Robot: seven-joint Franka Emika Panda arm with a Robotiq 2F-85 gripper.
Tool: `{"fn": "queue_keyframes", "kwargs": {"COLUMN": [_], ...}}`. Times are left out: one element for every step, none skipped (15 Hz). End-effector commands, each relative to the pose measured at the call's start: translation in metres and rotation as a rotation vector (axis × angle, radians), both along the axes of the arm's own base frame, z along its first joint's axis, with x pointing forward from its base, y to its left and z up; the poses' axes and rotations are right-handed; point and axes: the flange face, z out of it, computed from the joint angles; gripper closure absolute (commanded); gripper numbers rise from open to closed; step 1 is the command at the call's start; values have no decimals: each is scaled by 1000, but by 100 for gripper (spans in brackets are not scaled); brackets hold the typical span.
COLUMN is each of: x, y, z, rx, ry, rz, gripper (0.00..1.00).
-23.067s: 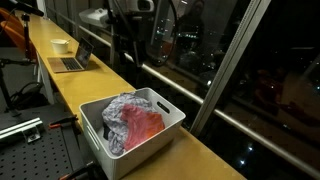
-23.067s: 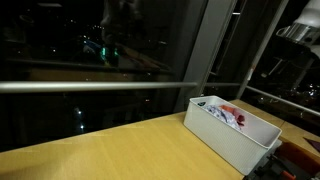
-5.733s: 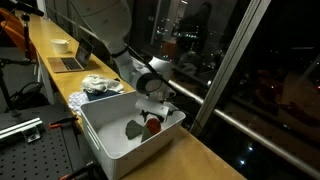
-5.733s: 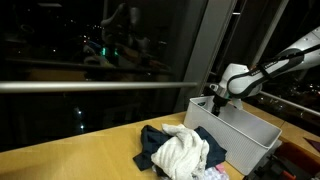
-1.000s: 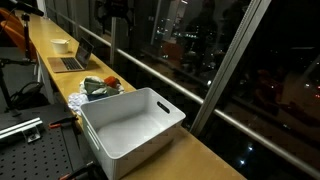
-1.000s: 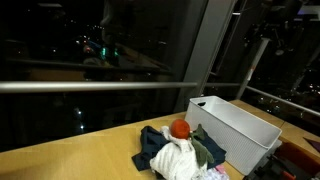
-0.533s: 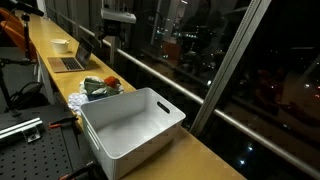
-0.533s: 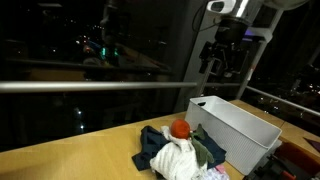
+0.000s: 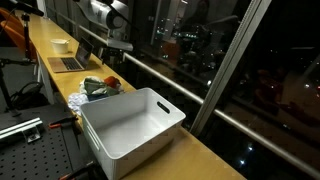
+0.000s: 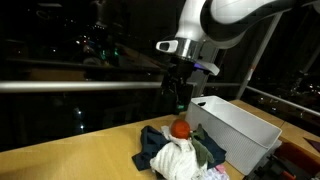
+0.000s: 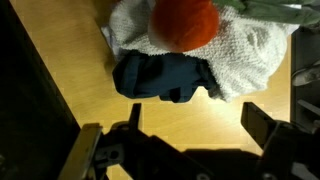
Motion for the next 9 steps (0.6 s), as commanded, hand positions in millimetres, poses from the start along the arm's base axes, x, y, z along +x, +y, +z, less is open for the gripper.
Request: {"fn": "queue_keyframes", "kwargs": {"x": [16,15,11,9,4,1,-2,-4,-6], "y": [26,31,35,38,42,45,49,52,54], "z": [-11,-11,-3,0,5,6,2,-2,-8], "rx": [-57,-88,-136,-167,-204,-228,-248,-263,-280], "ry": [56,76,90,107,126,141,160,174,188], "rz": [-29,-37,-50,-57,-61,-64,-62,-59,-55], "gripper": [0,0,0,0,0,0,0,0,0]}}
